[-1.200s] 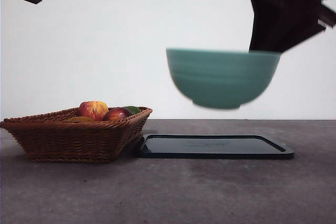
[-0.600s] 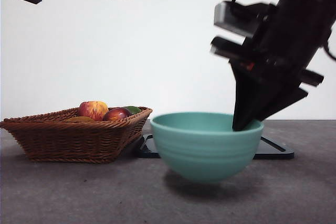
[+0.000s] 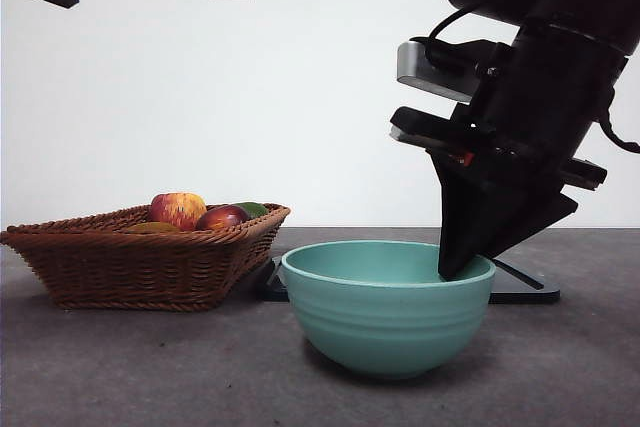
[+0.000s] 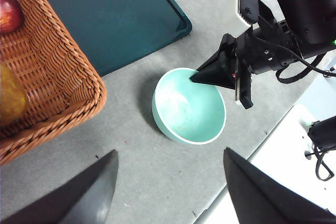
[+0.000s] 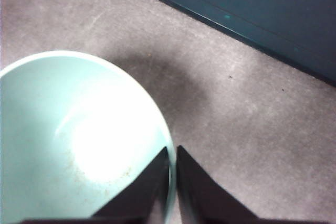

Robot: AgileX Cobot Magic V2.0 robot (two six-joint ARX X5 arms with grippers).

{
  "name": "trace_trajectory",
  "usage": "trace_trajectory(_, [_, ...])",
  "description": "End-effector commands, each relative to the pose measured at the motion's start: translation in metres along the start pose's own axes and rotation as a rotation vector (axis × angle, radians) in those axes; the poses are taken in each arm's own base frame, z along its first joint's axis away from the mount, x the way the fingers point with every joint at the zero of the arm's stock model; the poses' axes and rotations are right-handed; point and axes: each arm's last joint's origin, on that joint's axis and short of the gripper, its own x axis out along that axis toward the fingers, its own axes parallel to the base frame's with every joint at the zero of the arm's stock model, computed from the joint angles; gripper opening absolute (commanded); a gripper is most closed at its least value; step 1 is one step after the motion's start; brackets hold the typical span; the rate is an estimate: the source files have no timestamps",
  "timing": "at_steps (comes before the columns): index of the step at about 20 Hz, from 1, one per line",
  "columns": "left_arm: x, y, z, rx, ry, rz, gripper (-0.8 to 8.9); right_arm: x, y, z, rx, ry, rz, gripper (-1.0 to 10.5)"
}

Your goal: Pick up the wifruite, put it on the bowl, pick up the plate, put it on desk

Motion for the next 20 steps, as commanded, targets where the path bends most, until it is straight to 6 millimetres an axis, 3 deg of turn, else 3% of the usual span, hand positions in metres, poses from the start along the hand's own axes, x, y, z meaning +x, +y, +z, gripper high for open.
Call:
trace_trajectory(1, [-0.002, -0.002, 0.004, 0.02, -0.012, -0.009, 3.12, 0.003, 0.003, 0.001, 0.011, 0.005, 0.003, 1.6])
trace_trajectory(3, [-0.002, -0.002, 0.004, 0.018, -0.009, -0.009, 3.12, 0.003, 0.003, 0.001, 0.015, 0.004, 0.003, 2.5])
trace_trajectory(9, [-0.002, -0.002, 0.003, 0.013, -0.001, -0.009, 3.12, -0.014, 0.006, 0.006, 0.014, -0.06, 0.016, 2.5])
trace_trajectory(14, [-0.002, -0.002, 0.003, 0.014, -0.001, -0.009, 3.12, -0.062, 0.009, 0.002, 0.003, -0.178, 0.048, 2.5])
trace_trajectory(20, [-0.002, -0.002, 0.003, 0.013, 0.0, -0.009, 3.12, -0.121, 0.013, -0.024, -0.026, -0.234, 0.205, 2.5])
